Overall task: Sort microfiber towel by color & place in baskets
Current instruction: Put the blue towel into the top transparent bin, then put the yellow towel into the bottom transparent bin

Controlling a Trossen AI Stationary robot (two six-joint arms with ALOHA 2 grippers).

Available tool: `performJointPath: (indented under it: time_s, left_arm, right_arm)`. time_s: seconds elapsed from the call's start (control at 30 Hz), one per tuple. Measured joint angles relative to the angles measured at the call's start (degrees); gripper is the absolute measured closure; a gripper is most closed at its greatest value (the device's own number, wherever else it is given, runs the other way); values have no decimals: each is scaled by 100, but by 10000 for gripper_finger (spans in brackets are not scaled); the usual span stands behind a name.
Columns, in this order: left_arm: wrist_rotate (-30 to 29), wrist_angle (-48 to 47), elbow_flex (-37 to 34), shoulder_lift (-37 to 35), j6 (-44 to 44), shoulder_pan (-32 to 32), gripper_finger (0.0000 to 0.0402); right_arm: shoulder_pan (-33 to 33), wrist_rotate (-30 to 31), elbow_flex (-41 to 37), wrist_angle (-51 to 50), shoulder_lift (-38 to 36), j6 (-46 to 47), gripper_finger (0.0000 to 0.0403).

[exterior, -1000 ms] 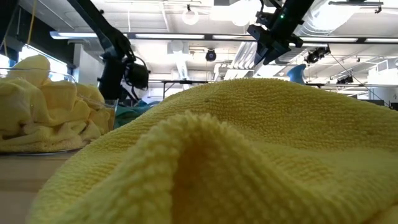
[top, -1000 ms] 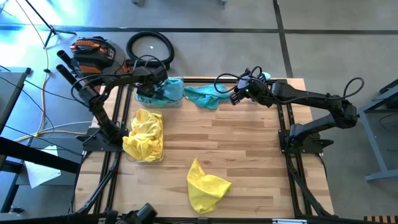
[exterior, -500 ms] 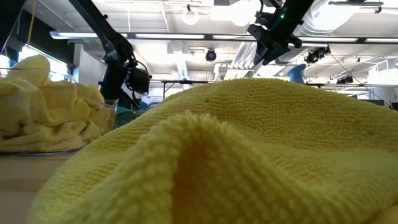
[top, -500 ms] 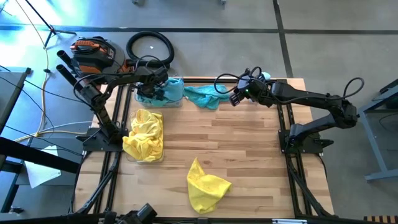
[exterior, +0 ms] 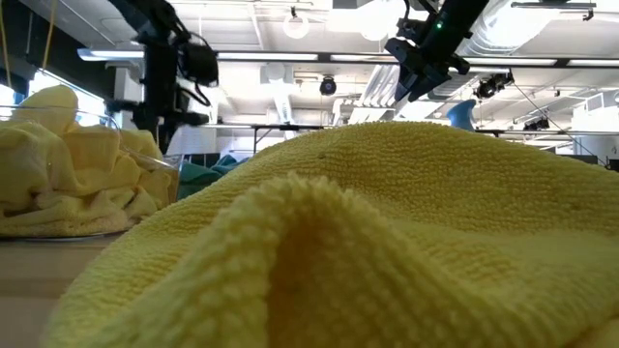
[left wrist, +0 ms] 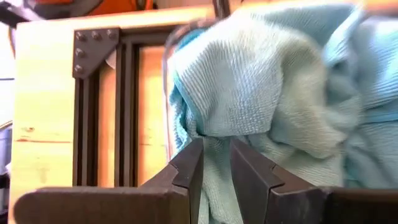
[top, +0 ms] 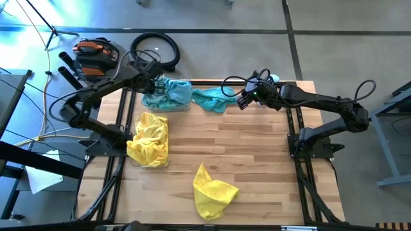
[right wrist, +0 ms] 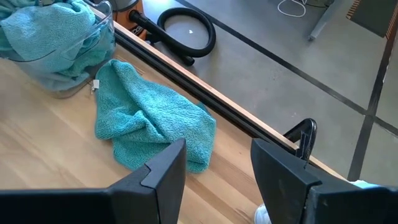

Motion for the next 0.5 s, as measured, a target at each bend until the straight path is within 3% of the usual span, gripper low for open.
performJointPath:
  time_s: [0.23,0.5]
  left_arm:
    - [-16,15,5,-733,241,-166,332]
    - [338,120,4,-1197,1520,-1184,332]
  right_arm:
    - [0,-72,0,2,1,30,224]
    - [0,-714,0,2,0,27,224]
